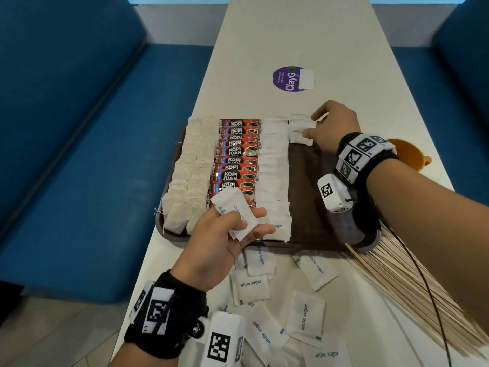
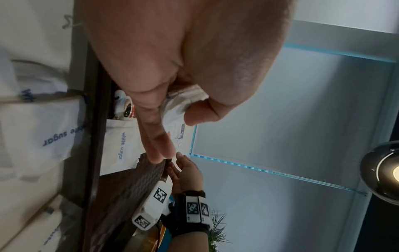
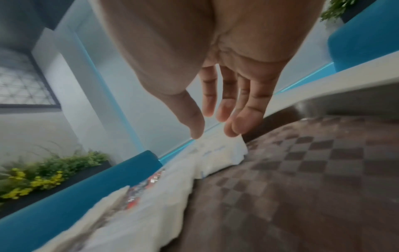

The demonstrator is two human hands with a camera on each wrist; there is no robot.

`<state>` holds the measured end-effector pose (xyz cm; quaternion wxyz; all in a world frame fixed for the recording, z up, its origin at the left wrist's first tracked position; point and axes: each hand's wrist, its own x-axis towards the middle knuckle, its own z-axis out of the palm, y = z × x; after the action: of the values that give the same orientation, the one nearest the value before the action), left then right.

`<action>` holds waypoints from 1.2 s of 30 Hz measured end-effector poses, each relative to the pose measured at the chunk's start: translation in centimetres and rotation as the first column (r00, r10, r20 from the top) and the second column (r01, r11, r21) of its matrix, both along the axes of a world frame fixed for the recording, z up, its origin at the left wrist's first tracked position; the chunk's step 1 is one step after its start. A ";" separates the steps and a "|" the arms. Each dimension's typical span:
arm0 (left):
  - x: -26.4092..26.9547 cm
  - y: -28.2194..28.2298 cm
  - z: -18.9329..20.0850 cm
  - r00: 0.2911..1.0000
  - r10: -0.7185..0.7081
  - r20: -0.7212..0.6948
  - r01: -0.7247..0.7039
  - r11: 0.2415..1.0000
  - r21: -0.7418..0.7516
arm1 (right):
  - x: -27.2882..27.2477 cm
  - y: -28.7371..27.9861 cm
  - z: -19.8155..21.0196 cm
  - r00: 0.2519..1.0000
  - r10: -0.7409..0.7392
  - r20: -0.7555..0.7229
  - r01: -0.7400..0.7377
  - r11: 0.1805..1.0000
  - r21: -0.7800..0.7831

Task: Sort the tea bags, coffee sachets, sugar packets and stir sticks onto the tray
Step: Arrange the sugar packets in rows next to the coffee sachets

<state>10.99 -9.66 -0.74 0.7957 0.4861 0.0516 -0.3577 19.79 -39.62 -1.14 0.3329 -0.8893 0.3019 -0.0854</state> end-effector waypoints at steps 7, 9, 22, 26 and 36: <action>-1.2 0.4 0.9 0.999 -0.042 0.025 0.043 0.999 -0.028 | -6.8 5.8 4.1 0.974 0.198 0.109 -0.204 0.978 0.046; -1.6 0.4 1.2 0.997 -0.067 0.037 0.068 0.997 -0.026 | -9.5 7.5 5.2 0.957 0.251 0.144 -0.265 0.960 0.090; -4.9 1.6 3.2 0.948 -0.250 0.195 0.248 0.968 0.034 | -21.3 13.7 4.8 0.943 0.185 0.277 -0.296 0.845 0.446; -5.6 2.0 3.0 0.933 -0.284 0.222 0.275 0.959 0.070 | -22.5 14.4 3.8 0.948 0.193 0.254 -0.298 0.821 0.488; -6.2 2.2 2.2 0.964 -0.161 0.213 0.140 0.984 0.114 | -22.9 13.2 4.5 0.957 -0.026 0.289 -0.204 0.646 0.735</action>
<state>4.76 -7.43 1.42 0.7423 0.5637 -0.0572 -0.3577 -3.10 -26.45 3.32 0.7158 -0.6615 0.2163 -0.0566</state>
